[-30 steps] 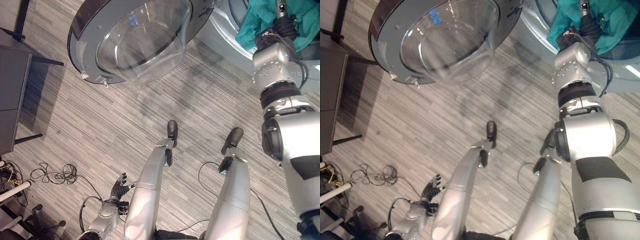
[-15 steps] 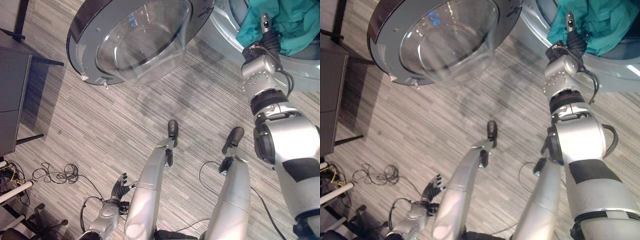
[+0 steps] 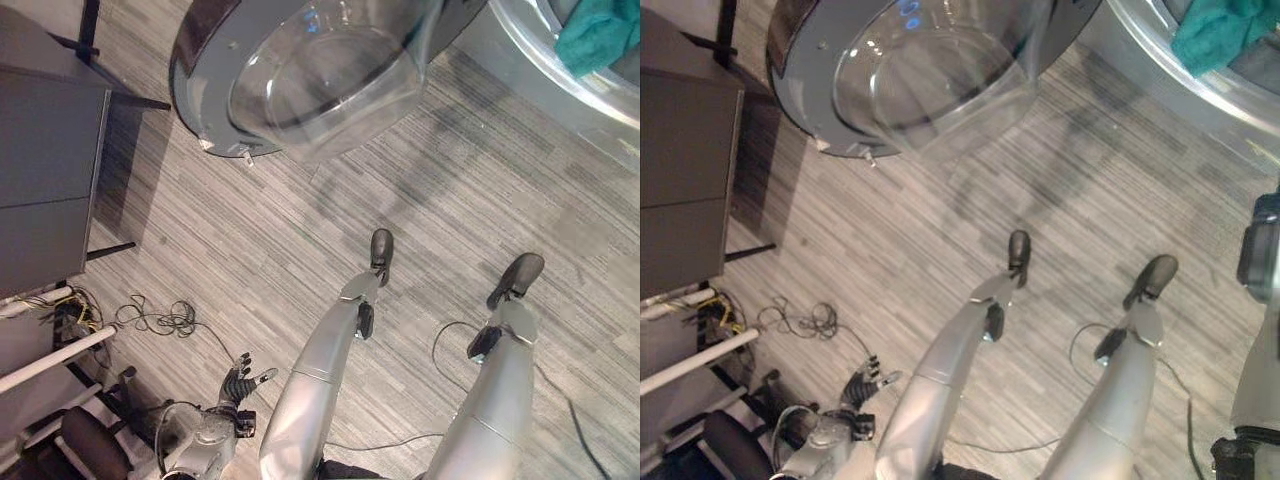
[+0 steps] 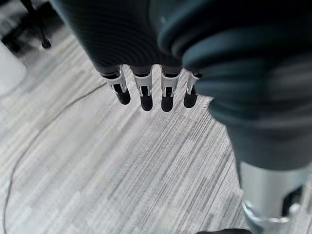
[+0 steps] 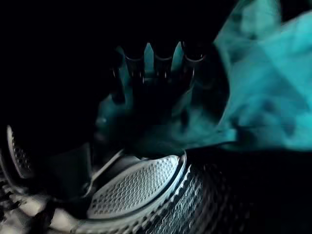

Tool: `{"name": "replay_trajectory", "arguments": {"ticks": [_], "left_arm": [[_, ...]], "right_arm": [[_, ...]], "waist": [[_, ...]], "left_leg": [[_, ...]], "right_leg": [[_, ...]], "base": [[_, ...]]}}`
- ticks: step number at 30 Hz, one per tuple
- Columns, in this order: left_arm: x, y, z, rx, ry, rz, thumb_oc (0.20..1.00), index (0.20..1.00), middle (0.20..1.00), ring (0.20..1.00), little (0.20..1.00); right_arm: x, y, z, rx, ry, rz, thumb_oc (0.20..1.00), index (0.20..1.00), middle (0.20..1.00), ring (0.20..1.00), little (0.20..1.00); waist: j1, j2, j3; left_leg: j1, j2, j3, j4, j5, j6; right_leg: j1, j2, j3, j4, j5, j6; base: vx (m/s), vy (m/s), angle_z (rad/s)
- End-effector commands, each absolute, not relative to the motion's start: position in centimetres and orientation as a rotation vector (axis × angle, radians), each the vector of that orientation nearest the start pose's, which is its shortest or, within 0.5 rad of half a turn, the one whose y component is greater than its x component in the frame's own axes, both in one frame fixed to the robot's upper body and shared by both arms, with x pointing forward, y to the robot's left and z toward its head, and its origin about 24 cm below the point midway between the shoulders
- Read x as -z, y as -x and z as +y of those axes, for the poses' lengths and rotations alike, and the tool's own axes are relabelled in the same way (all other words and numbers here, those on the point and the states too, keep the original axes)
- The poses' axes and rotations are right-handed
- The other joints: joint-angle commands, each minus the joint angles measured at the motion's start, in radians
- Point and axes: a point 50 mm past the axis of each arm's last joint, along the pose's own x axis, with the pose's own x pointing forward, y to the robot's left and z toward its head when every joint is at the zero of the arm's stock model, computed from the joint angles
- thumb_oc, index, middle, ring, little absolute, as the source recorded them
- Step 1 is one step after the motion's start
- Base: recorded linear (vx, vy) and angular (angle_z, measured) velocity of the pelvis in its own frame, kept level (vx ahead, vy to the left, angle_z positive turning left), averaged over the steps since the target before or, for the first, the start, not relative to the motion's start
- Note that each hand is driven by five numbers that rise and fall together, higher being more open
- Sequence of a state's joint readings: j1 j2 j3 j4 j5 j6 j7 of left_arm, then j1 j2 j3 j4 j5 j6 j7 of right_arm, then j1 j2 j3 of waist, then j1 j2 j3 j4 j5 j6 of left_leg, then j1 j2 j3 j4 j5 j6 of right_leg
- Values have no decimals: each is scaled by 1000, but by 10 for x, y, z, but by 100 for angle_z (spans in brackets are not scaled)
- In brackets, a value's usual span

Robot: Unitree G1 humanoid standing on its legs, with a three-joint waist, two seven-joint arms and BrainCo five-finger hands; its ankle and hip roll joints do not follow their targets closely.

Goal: Grab the laundry basket,head to the washer,open it,put in the laundry and shut it.

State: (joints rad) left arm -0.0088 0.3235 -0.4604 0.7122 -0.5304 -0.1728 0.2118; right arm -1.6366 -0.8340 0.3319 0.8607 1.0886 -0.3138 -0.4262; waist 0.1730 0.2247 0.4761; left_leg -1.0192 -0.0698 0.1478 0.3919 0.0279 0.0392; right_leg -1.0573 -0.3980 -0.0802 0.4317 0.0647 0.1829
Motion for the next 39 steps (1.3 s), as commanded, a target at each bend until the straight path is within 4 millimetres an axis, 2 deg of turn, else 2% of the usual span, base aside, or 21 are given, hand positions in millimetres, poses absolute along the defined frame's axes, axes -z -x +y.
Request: {"name": "replay_trajectory", "arguments": {"ticks": [1,7,8,9,11,12,13,15,16,18,20,21,24,25,26,28,30,32,33,34,39], "left_arm": [[104,-168,214,-127,-97,651,1000,1000,1000,1000,1000],[106,-174,204,-116,-87,648,1000,1000,1000,1000,1000],[106,-173,205,-119,-89,650,1000,1000,1000,1000,1000],[108,-172,202,-125,-69,657,1000,1000,1000,1000,1000],[109,-172,199,-130,-57,664,1000,1000,1000,1000,1000],[109,-171,200,-132,-58,666,1000,1000,1000,1000,1000],[110,-172,198,-131,-53,669,1000,1000,1000,1000,1000],[111,-171,198,-134,-57,673,1000,1000,1000,1000,1000],[110,-171,197,-130,-52,669,1000,1000,1000,1000,1000],[110,-171,195,-123,-57,669,1000,1000,1000,1000,1000],[111,-171,194,-112,-69,676,1000,1000,1000,1000,1000],[111,-171,194,-112,-69,676,1000,1000,1000,1000,1000],[110,-171,199,-118,-69,665,1000,1000,1000,1000,1000],[110,-171,199,-118,-69,664,1000,1000,1000,1000,1000],[109,-171,199,-118,-66,662,1000,1000,1000,1000,1000],[110,-170,200,-117,-68,667,1000,1000,1000,1000,1000],[110,-171,198,-108,-73,671,1000,1000,1000,1000,1000],[109,-174,199,-102,-85,668,1000,1000,1000,1000,1000],[109,-174,199,-100,-92,668,1000,1000,1000,1000,1000],[108,-176,200,-96,-99,662,1000,1000,1000,1000,1000],[104,-180,198,-79,-110,637,1000,1000,1000,1000,1000]], "right_arm": [[-488,-300,-253,254,-480,-1223,1000,1000,1000,1000,1000],[-438,-340,-248,301,-592,-1043,1000,1000,1000,1000,1000],[-436,-340,-248,300,-595,-1041,1000,1000,1000,1000,1000],[-414,-352,-245,289,-642,-979,1000,1000,1000,1000,1000],[-393,-364,-236,260,-687,-920,1000,1000,1000,1000,1000],[-392,-364,-235,260,-689,-918,1000,1000,1000,1000,1000],[-370,-373,-227,240,-706,-862,1000,1000,1000,1000,1000],[-360,-376,-220,232,-696,-839,1000,1000,1000,1000,1000],[-353,-377,-216,219,-705,-831,1000,1000,1000,1000,1000],[-337,-383,-207,203,-719,-786,1000,1000,1000,1000,1000],[-313,-390,-196,194,-722,-713,1000,1000,1000,1000,1000],[-313,-390,-196,194,-722,-712,1000,1000,1000,1000,1000],[-299,-397,-184,186,-731,-639,1000,1000,1000,1000,1000],[-299,-397,-184,186,-732,-640,1000,1000,1000,1000,1000],[-300,-399,-185,203,-740,-630,1000,1000,1000,1000,1000],[-304,-403,-186,229,-750,-607,1000,1000,1000,1000,1000],[-312,-408,-189,258,-762,-573,1000,1000,1000,1000,1000],[-318,-411,-199,298,-730,-539,1000,1000,1000,1000,1000],[-319,-411,-203,311,-721,-534,1000,1000,1000,1000,1000],[-322,-411,-206,322,-708,-531,1000,1000,1000,1000,1000],[-336,-406,-239,426,-602,-520,1000,1000,1000,1000,1000]], "waist": [[15,-32,-25],[-21,-49,11],[-21,-51,11],[-31,-56,21],[-39,-60,32],[-39,-62,32],[-50,-67,43],[-54,-74,43],[-60,-74,44],[-64,-79,44],[-68,-86,44],[-66,-87,44],[-55,-91,44],[-57,-92,44],[-54,-91,44],[-46,-91,44],[-36,-86,44],[-25,-81,44],[-25,-77,44],[-18,-74,44],[7,-51,44]], "left_leg": [[-2,34,-110,58,-89,-86],[10,38,-101,82,-104,-78],[11,39,-100,82,-104,-78],[11,41,-99,93,-110,-74],[14,43,-96,103,-114,-73],[15,44,-95,104,-115,-73],[17,43,-91,108,-116,-74],[22,46,-88,105,-117,-74],[4,45,-80,104,-89,-67],[6,47,-80,103,-85,-68],[14,45,-76,101,-79,-68],[31,46,-82,103,-106,-73],[25,49,-86,99,-99,-74],[8,49,-80,97,-72,-69],[0,50,-82,99,-71,-67],[-14,53,-86,105,-73,-64],[-12,51,-96,108,-101,-68],[-25,48,-97,121,-106,-65],[-45,46,-91,121,-79,-59],[-29,44,-98,128,-110,-62],[-48,32,-97,153,-127,-59]], "right_leg": [[-2,17,37,61,-63,42],[12,46,64,58,-55,29],[14,47,64,58,-55,28],[15,56,70,61,-57,23],[18,61,70,66,-59,18],[19,62,71,66,-59,18],[26,72,74,58,-55,16],[30,77,76,52,-50,16],[16,77,72,40,-17,8],[23,81,74,27,-5,9],[36,90,77,16,-1,3],[50,92,82,23,-27,10],[47,98,72,16,-20,11],[33,95,66,7,6,4],[27,96,65,7,7,4],[17,97,63,7,8,3],[17,100,68,20,-24,9],[3,99,75,29,-30,7],[-14,96,72,23,-4,0],[-2,96,80,34,-32,8],[-19,84,91,52,-51,11]], "base": [[4,-16,-8],[-12,0,-11],[-15,-7,-13],[-19,-19,-17],[-22,1,-15],[-41,17,-7],[-49,2,-6],[-75,3,-11],[-101,8,-18],[-92,13,-14],[-31,29,-4],[29,0,-4],[-71,-15,-4],[-149,-20,-4],[-100,-9,-3],[-16,-18,2],[34,21,4],[-30,50,2],[14,31,0],[19,56,-2],[45,40,4]]}}
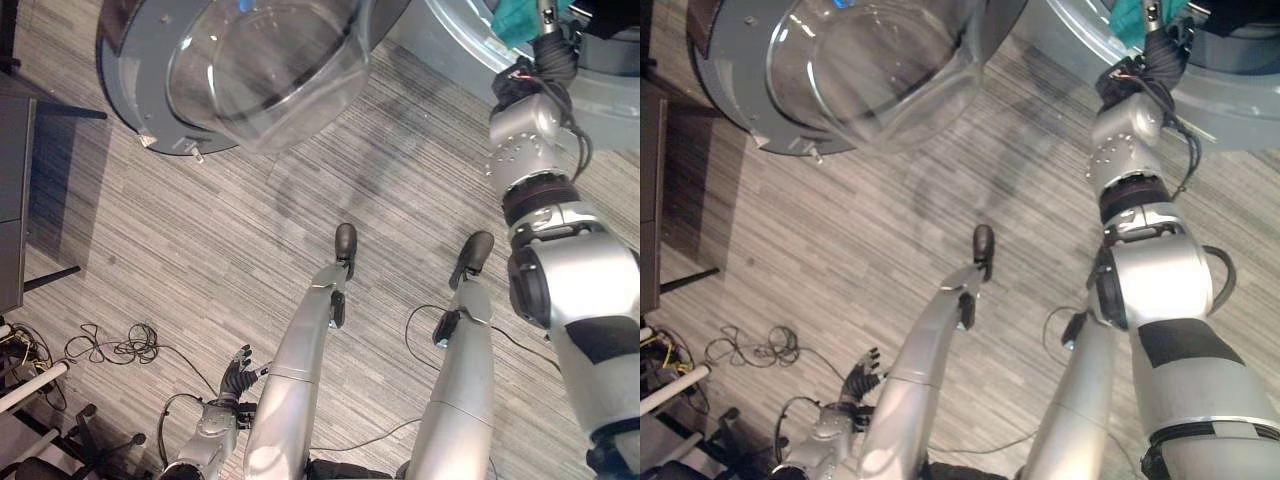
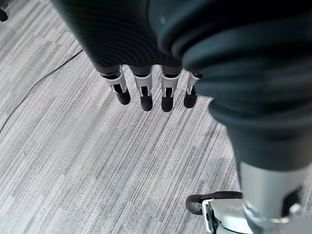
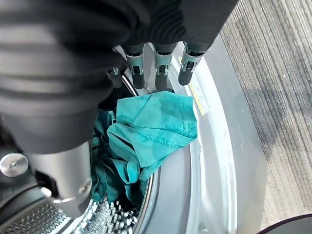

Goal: Grab the laundry basket,head to the washer,open it,put in the laundry and shut it.

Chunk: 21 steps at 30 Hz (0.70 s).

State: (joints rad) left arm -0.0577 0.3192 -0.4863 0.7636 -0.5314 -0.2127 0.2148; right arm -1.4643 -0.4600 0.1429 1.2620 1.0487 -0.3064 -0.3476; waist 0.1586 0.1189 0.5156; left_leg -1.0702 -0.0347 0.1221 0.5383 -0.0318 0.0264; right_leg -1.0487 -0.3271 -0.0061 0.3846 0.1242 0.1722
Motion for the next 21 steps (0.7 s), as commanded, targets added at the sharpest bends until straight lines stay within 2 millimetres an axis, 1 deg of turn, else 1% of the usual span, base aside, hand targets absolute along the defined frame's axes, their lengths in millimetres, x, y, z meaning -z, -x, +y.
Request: {"name": "replay_trajectory", "arguments": {"ticks": [1,2,5,7,9,11,13,15,17,18,19,20,21], "left_arm": [[105,-180,199,-83,-115,641,1000,1000,1000,1000,1000],[105,-180,199,-82,-121,642,1000,1000,1000,1000,1000],[106,-178,201,-92,-126,646,1000,1000,1000,1000,1000],[104,-178,200,-98,-125,635,1000,1000,1000,1000,1000],[104,-178,200,-99,-123,632,1000,1000,1000,1000,1000],[104,-177,201,-104,-133,631,1000,1000,1000,1000,1000],[103,-177,201,-106,-134,620,1000,1000,1000,1000,1000],[102,-177,201,-105,-134,614,1000,1000,1000,1000,1000],[101,-178,198,-96,-133,607,1000,1000,1000,1000,1000],[101,-178,198,-95,-133,606,1000,1000,1000,1000,1000],[100,-178,198,-93,-136,606,1000,1000,1000,1000,1000],[100,-179,198,-93,-136,605,1000,1000,1000,1000,1000],[101,-178,198,-92,-139,610,1000,1000,1000,1000,1000]], "right_arm": [[-335,-405,-243,448,-578,-509,1000,1000,1000,1000,1000],[-336,-405,-244,458,-547,-500,1000,1000,1000,1000,1000],[-335,-406,-247,503,-354,-456,1000,1000,1000,1000,1000],[-335,-406,-246,520,-261,-442,1000,1000,1000,1000,1000],[-333,-407,-246,528,-231,-429,1000,1000,1000,1000,1000],[-334,-406,-251,583,-75,-400,1000,1000,1000,1000,1000],[-339,-405,-252,607,18,-395,1000,1000,1000,1000,1000],[-342,-404,-252,616,47,-398,1000,1000,1000,1000,1000],[-349,-399,-260,659,63,-404,1000,1000,1000,1000,1000],[-350,-399,-261,660,64,-405,1000,1000,1000,1000,1000],[-356,-396,-267,689,77,-412,1000,1000,1000,1000,1000],[-356,-395,-267,689,78,-413,1000,1000,1000,1000,1000],[-357,-393,-272,714,82,-408,1000,1000,1000,1000,1000]], "waist": [[23,55,4],[26,56,4],[24,48,4],[20,46,4],[17,45,4],[18,42,4],[21,38,4],[22,40,4],[29,41,4],[29,42,4],[32,44,4],[32,45,4],[34,46,4]], "left_leg": [[3,-4,-71,8,-69,-46],[0,-5,-71,14,-72,-46],[-4,-7,-74,25,-76,-46],[-4,-11,-77,28,-78,-47],[-5,-14,-80,36,-80,-47],[-6,-16,-84,39,-81,-49],[-6,-18,-89,40,-82,-49],[-7,-19,-93,40,-81,-50],[-5,-23,-100,38,-80,-51],[-5,-24,-101,37,-80,-51],[-6,-24,-104,37,-80,-52],[-7,-24,-105,37,-80,-52],[-6,-26,-106,35,-80,-52]], "right_leg": [[-27,12,17,102,-112,22],[-29,12,18,104,-114,21],[-30,13,20,114,-121,18],[-29,14,20,121,-126,17],[-29,14,20,131,-131,15],[-26,14,18,139,-139,11],[-22,13,10,146,-147,7],[-22,13,8,150,-150,7],[-21,12,6,158,-158,6],[-21,12,5,157,-158,6],[-21,11,4,161,-162,7],[-21,11,4,161,-162,7],[-21,11,4,163,-165,6]], "base": [[37,42,5],[28,26,4],[0,0,0],[11,-5,2],[13,-13,3],[12,-11,2],[21,-7,8],[12,-6,8],[4,-8,2],[0,0,0],[0,0,0],[15,-7,3],[13,0,4]]}}
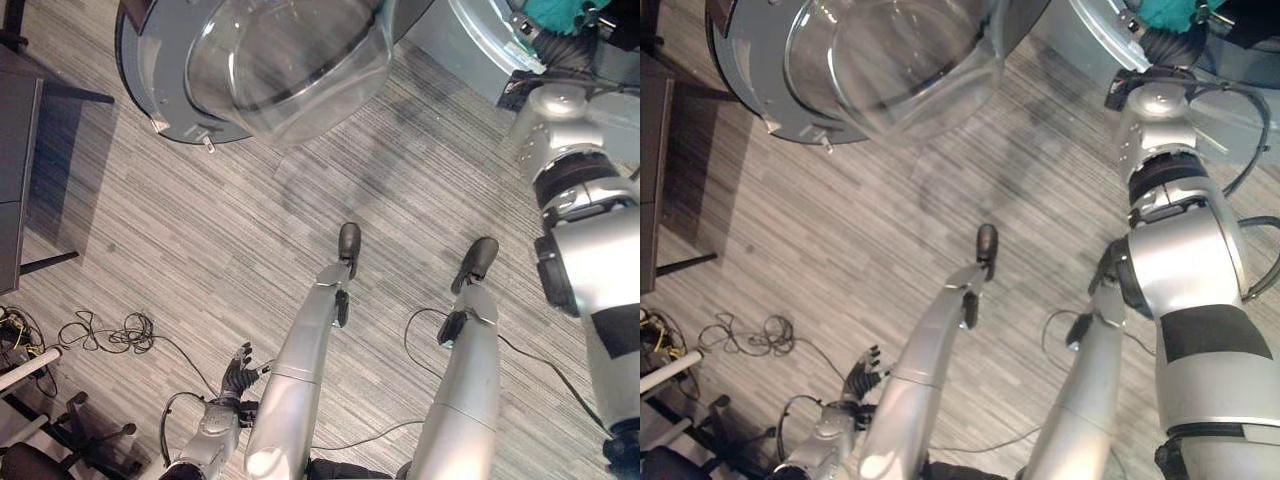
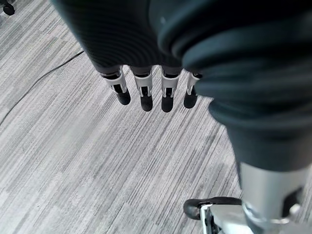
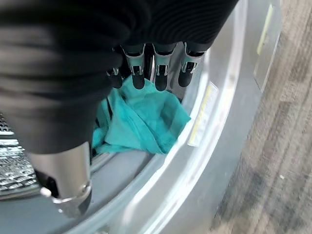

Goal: Grab the laundry basket,head to the washer,open it,put in the laundry and shut it.

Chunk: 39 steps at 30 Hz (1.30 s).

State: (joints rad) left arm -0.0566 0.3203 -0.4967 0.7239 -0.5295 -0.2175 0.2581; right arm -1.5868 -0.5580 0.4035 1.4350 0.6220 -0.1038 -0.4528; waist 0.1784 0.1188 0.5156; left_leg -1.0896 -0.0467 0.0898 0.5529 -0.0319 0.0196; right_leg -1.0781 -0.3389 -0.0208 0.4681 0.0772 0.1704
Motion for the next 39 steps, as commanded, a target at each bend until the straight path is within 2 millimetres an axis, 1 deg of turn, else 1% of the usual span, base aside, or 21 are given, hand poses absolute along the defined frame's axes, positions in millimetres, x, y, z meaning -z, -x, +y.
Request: {"name": "replay_trajectory", "arguments": {"ticks": [1,7,9,12,15,17,20,21,22,23,24,25,27,29,34,39], "left_arm": [[101,-179,196,-90,-140,609,1000,1000,1000,1000,1000],[97,-182,192,-72,-132,585,1000,1000,1000,1000,1000],[96,-183,193,-67,-142,581,1000,1000,1000,1000,1000],[96,-182,193,-60,-148,575,1000,1000,1000,1000,1000],[91,-184,193,-55,-138,549,1000,1000,1000,1000,1000],[90,-183,194,-56,-128,543,1000,1000,1000,1000,1000],[90,-183,194,-54,-128,538,1000,1000,1000,1000,1000],[91,-181,196,-58,-126,545,1000,1000,1000,1000,1000],[90,-182,196,-60,-120,541,1000,1000,1000,1000,1000],[90,-181,196,-66,-118,543,1000,1000,1000,1000,1000],[91,-179,196,-73,-107,546,1000,1000,1000,1000,1000],[91,-179,197,-77,-100,545,1000,1000,1000,1000,1000],[91,-177,197,-84,-102,547,1000,1000,1000,1000,1000],[91,-177,196,-77,-103,547,1000,1000,1000,1000,1000],[91,-175,199,-84,-106,548,1000,1000,1000,1000,1000],[94,-169,203,-94,-113,569,1000,1000,1000,1000,1000]], "right_arm": [[-358,-391,-278,738,88,-403,1000,1000,1000,1000,1000],[-362,-383,-294,807,140,-380,1000,1000,1000,1000,1000],[-364,-381,-298,829,191,-383,1000,1000,1000,1000,1000],[-373,-376,-302,857,290,-403,1000,1000,1000,1000,1000],[-379,-370,-310,882,341,-416,1000,1000,1000,1000,1000],[-385,-367,-312,889,350,-433,1000,1000,1000,1000,1000],[-390,-364,-314,897,359,-444,1000,1000,1000,1000,1000],[-395,-360,-317,905,369,-452,1000,1000,1000,1000,1000],[-398,-359,-316,910,379,-456,1000,1000,1000,1000,1000],[-400,-358,-318,925,401,-457,821,821,821,821,821],[-400,-356,-320,939,427,-457,200,200,200,200,200],[-401,-355,-322,950,448,-453,200,200,200,200,200],[-397,-352,-329,988,465,-442,200,200,200,200,200],[-395,-351,-332,1000,461,-431,200,200,200,200,200],[-388,-350,-338,1020,483,-395,200,200,200,200,200],[-386,-349,-342,1019,491,-384,200,200,200,200,200]], "waist": [[17,47,4],[23,59,4],[28,66,4],[39,80,4],[44,90,4],[54,99,4],[62,101,4],[63,100,4],[62,98,3],[60,97,4],[57,98,4],[55,96,4],[47,93,4],[43,91,4],[36,88,3],[24,84,2]], "left_leg": [[13,-16,-76,22,-80,-45],[8,-25,-75,27,-84,-42],[3,-29,-73,30,-84,-40],[-12,-34,-70,40,-86,-38],[-30,-39,-70,52,-89,-37],[-53,-44,-68,73,-95,-35],[-83,-51,-65,110,-108,-32],[-116,-54,-61,162,-128,-29],[-133,-54,-56,187,-138,-29],[-155,-56,-48,226,-154,-29],[-175,-56,-40,264,-171,-30],[-195,-56,-34,305,-187,-29],[-205,-54,-22,338,-205,-27],[-201,-52,-15,346,-208,-32],[-178,-47,-7,352,-225,-27],[-143,-33,3,334,-222,-28]], "right_leg": [[8,22,17,81,-119,8],[1,18,25,86,-118,10],[-3,17,30,87,-118,11],[-24,16,41,102,-124,11],[-47,13,49,119,-127,12],[-68,13,50,135,-132,15],[-92,17,55,161,-139,15],[-125,17,60,211,-151,16],[-142,16,63,235,-160,17],[-164,16,69,270,-172,16],[-183,14,77,305,-184,14],[-203,16,86,337,-195,10],[-217,15,96,366,-207,7],[-215,14,98,367,-207,6],[-204,16,107,361,-207,5],[-185,25,112,345,-201,3]], "base": [[15,4,4],[6,9,3],[6,34,2],[2,12,0],[-2,24,3],[-3,40,4],[2,22,6],[22,44,8],[40,74,8],[55,89,10],[81,98,10],[79,82,6],[69,68,-4],[42,32,-6],[27,25,-7],[10,-7,-8]]}}
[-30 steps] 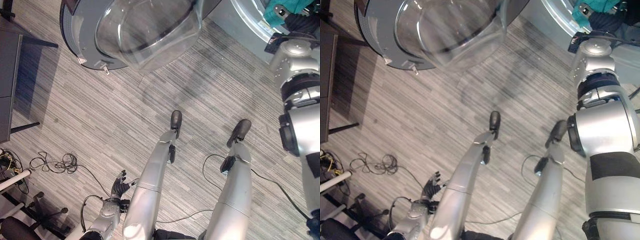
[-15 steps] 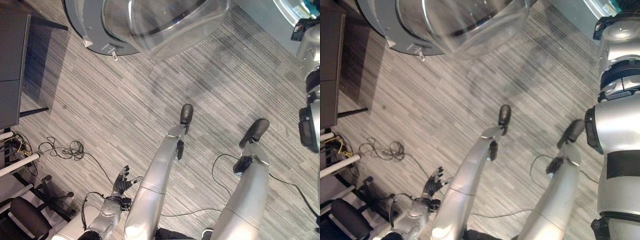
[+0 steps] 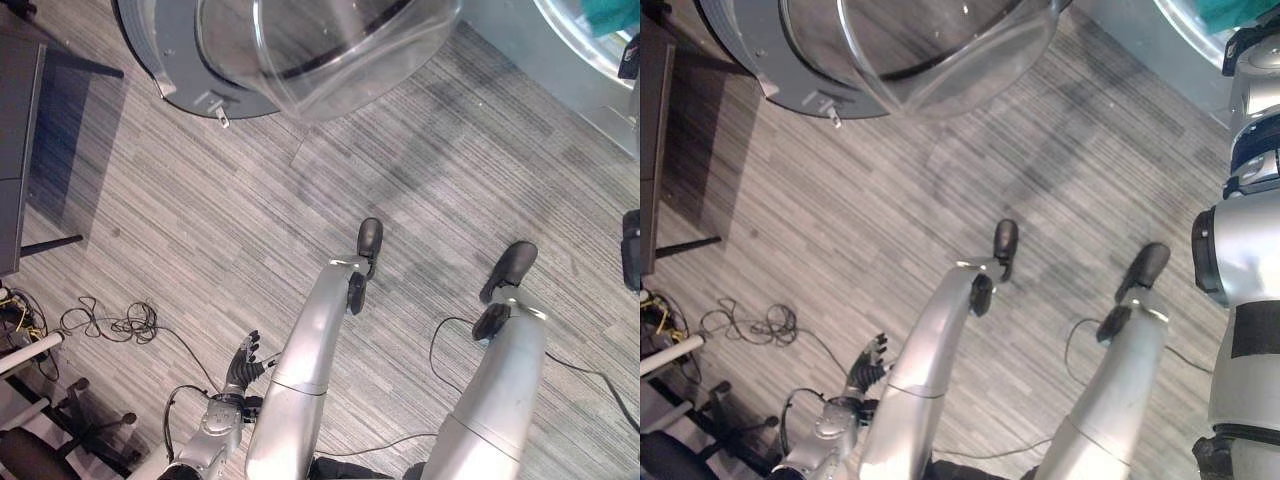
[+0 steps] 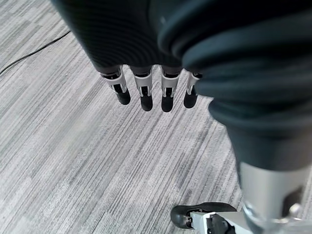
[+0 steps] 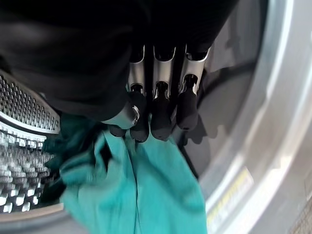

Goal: Grab the laundry basket,head to the washer,open it,put in the laundry and shut it.

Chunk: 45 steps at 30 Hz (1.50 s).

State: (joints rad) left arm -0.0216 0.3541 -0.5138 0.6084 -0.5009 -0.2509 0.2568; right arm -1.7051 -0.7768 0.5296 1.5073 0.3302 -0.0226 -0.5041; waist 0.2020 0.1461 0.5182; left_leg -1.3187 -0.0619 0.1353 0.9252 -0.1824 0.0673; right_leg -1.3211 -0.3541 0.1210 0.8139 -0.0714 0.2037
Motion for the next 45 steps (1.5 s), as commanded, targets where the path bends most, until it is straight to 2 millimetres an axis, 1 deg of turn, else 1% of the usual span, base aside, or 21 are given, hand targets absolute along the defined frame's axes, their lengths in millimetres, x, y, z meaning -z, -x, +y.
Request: {"name": "replay_trajectory", "arguments": {"ticks": [1,4,5,6,7,11,12,13,16,20,24,25,26,27,31,35,36,37,38,40,45], "left_arm": [[94,-169,203,-91,-111,573,1000,1000,1000,1000,1000],[101,-164,212,-106,-145,614,1000,1000,1000,1000,1000],[101,-164,211,-106,-145,613,1000,1000,1000,1000,1000],[102,-163,215,-108,-174,620,1000,1000,1000,1000,1000],[101,-162,218,-110,-179,621,1000,1000,1000,1000,1000],[105,-159,221,-137,-181,635,1000,1000,1000,1000,1000],[105,-160,220,-139,-178,633,1000,1000,1000,1000,1000],[105,-163,214,-129,-161,626,1000,1000,1000,1000,1000],[108,-164,210,-121,-166,632,1000,1000,1000,1000,1000],[115,-161,208,-122,-185,676,1000,1000,1000,1000,1000],[126,-154,207,-153,-199,747,1000,1000,1000,1000,1000],[126,-154,207,-153,-199,748,1000,1000,1000,1000,1000],[133,-148,209,-171,-212,796,1000,1000,1000,1000,1000],[133,-148,209,-171,-213,797,1000,1000,1000,1000,1000],[141,-140,207,-172,-265,862,1000,1000,1000,1000,1000],[148,-130,210,-150,-361,928,1000,1000,1000,1000,1000],[148,-128,212,-139,-380,936,1000,1000,1000,1000,1000],[148,-128,212,-139,-380,936,1000,1000,1000,1000,1000],[150,-121,214,-119,-416,955,1000,1000,1000,1000,1000],[152,-117,217,-107,-451,985,1000,1000,1000,1000,1000],[152,-109,235,-124,-496,1018,1000,1000,1000,1000,1000]], "right_arm": [[-386,-349,-344,999,463,-371,200,200,200,200,200],[-420,-339,-332,978,323,-528,200,200,200,200,200],[-420,-339,-332,979,322,-529,200,200,200,200,200],[-451,-331,-302,956,280,-774,200,200,200,200,200],[-461,-326,-290,930,368,-870,200,200,200,200,200],[-461,-329,-282,846,262,-904,200,200,200,200,200],[-458,-331,-283,847,246,-894,391,391,391,391,391],[-455,-334,-279,809,205,-902,1000,1000,1000,1000,1000],[-438,-338,-278,828,247,-928,1000,1000,1000,1000,1000],[-383,-360,-289,818,229,-764,1000,1000,1000,1000,1000],[-318,-377,-281,752,257,-646,1000,1000,1000,1000,1000],[-318,-377,-281,752,257,-646,1000,1000,1000,1000,1000],[-270,-381,-278,718,303,-557,1000,1000,1000,1000,1000],[-269,-381,-278,718,303,-555,1000,1000,1000,1000,1000],[-185,-378,-275,654,355,-338,1000,1000,1000,1000,1000],[-91,-348,-288,634,377,-57,1000,1000,1000,1000,1000],[-74,-339,-290,615,397,1,1000,1000,1000,1000,1000],[-74,-339,-290,615,397,1,1000,1000,1000,1000,1000],[-37,-318,-295,594,420,131,1000,1000,1000,1000,1000],[1,-286,-309,606,418,294,1000,1000,1000,1000,1000],[52,-218,-335,651,450,563,1000,1000,1000,1000,1000]], "waist": [[-2,55,-1],[-7,50,-7],[-8,51,-5],[-10,53,-3],[-15,51,0],[-17,51,1],[-21,50,1],[-25,53,-1],[-33,55,1],[-44,49,1],[-64,34,2],[-65,34,2],[-74,22,2],[-75,22,2],[-88,-6,-23],[-100,-28,-59],[-99,-30,-70],[-99,-30,-70],[-105,-35,-87],[-121,-48,-113],[-155,-81,-199]], "left_leg": [[94,-18,-42,-45,-71,-75],[128,-8,-45,-99,-50,-77],[131,-8,-45,-102,-48,-77],[141,-6,-49,-131,-23,-85],[148,-4,-54,-149,-11,-88],[172,1,-62,-200,9,-89],[176,0,-64,-203,13,-90],[183,1,-66,-213,18,-89],[222,-3,-76,-268,46,-94],[323,-3,-96,-370,91,-100],[424,-13,-110,-448,156,-97],[425,-13,-110,-449,156,-97],[523,-12,-124,-509,177,-103],[527,-12,-126,-513,178,-103],[667,-7,-142,-581,196,-110],[820,-4,-156,-584,166,-108],[859,-6,-160,-584,161,-104],[859,-6,-160,-585,161,-104],[920,-8,-154,-566,127,-97],[979,-16,-144,-550,91,-89],[1078,-45,-104,-542,28,-74]], "right_leg": [[65,42,-33,-8,-50,-30],[102,53,-41,-61,-31,-24],[105,54,-41,-64,-29,-24],[115,60,-42,-86,-21,-22],[122,64,-45,-98,-18,-23],[126,74,-48,-111,-10,-27],[129,77,-48,-115,-9,-29],[135,81,-50,-119,-8,-30],[179,83,-63,-160,6,-31],[289,87,-92,-238,25,-34],[412,100,-119,-314,71,-47],[413,100,-120,-315,71,-47],[522,108,-143,-366,78,-51],[527,107,-145,-370,78,-51],[691,115,-179,-452,91,-49],[869,111,-209,-491,84,-42],[909,105,-216,-500,88,-39],[910,105,-217,-501,89,-39],[982,100,-221,-511,84,-32],[1049,88,-214,-543,96,-20],[1147,41,-165,-663,181,27]], "base": [[-7,-38,-8],[-18,-70,-20],[-28,-55,-12],[-55,-69,-7],[-69,-96,-5],[-45,-59,-4],[-37,-50,4],[-43,-44,1],[-58,-44,-1],[-41,-56,2],[-106,-44,7],[-73,-79,9],[-56,-60,10],[-69,-77,9],[-19,-52,10],[50,-16,11],[56,38,28],[65,93,18],[65,116,6],[86,163,-4],[82,172,-15]]}}
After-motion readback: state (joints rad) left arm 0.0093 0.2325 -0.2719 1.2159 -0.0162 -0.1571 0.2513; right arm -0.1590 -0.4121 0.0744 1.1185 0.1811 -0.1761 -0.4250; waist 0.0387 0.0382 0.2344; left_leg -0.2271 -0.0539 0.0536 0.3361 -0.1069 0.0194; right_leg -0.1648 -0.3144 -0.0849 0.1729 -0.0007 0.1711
